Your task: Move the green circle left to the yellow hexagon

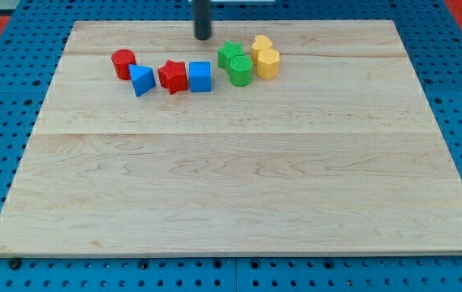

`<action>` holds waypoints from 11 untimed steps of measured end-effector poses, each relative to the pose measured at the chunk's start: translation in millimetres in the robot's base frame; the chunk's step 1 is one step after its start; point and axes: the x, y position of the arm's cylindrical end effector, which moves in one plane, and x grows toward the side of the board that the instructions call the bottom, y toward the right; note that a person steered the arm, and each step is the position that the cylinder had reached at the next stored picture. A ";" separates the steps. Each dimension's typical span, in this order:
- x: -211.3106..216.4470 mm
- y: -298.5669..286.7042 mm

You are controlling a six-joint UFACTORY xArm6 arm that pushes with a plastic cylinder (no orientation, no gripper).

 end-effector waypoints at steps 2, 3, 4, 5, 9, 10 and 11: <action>67.9 64.2; 68.1 107.8; 82.5 54.2; 128.6 75.6; 143.3 75.0; 133.7 18.4; 130.0 -4.0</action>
